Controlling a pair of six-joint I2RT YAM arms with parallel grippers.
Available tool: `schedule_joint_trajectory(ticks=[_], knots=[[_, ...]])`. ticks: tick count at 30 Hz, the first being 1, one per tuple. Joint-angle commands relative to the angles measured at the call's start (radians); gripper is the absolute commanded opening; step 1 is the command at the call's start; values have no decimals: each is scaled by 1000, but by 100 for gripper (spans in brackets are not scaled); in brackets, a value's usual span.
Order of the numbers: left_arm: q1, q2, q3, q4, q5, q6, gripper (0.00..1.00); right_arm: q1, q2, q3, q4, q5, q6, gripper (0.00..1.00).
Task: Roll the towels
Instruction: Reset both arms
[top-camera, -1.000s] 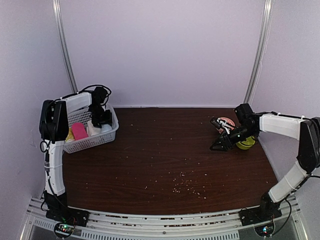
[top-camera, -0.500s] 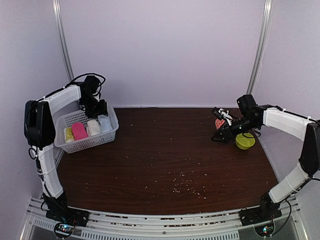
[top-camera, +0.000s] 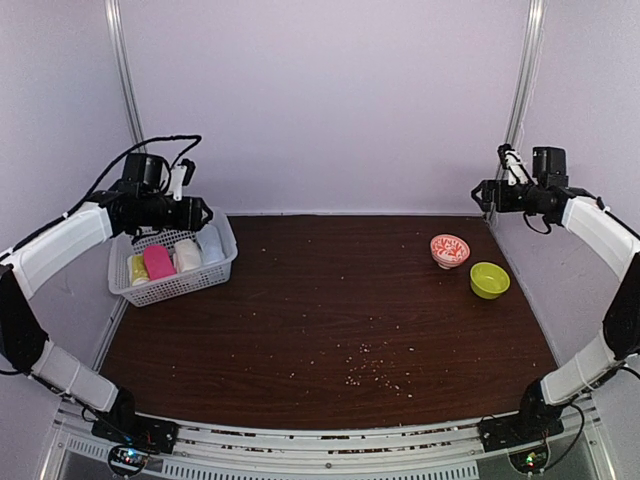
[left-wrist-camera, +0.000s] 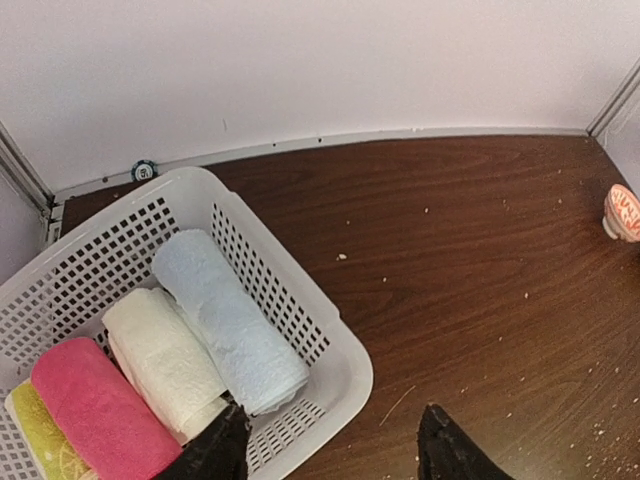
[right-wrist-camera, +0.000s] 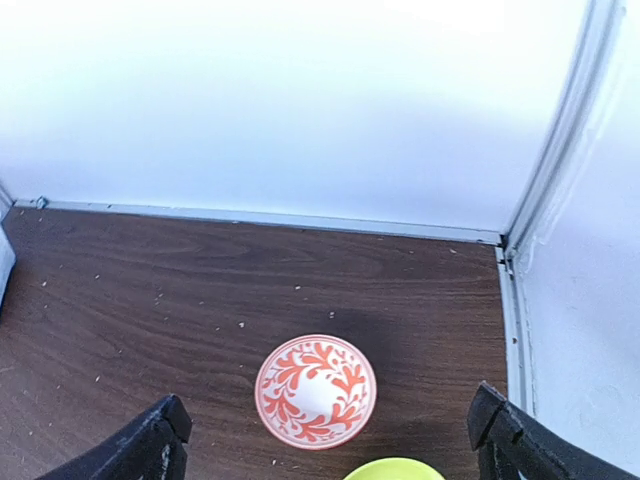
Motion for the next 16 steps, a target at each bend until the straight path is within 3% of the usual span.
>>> schedule_joint_trajectory(ticks=[1,3,4,5,10,16], knots=[[-9,-34,-61,185,-11,100,61,-18,-21,12,84,70,116,100],[-16,-45,-14,159,-17,128,66,-18,-49,49,89,53,117,100],[-23,-51,22,137,-36,139,93,-19,-66,81,98,59,127,100],[-28,-56,60,112,-55,146,98,-18,-85,108,109,76,146,100],[-29,-104,215,31,-104,165,98,-18,-150,231,103,147,183,100],[-29,-182,88,145,-107,183,98,-18,-144,159,121,187,178,100]])
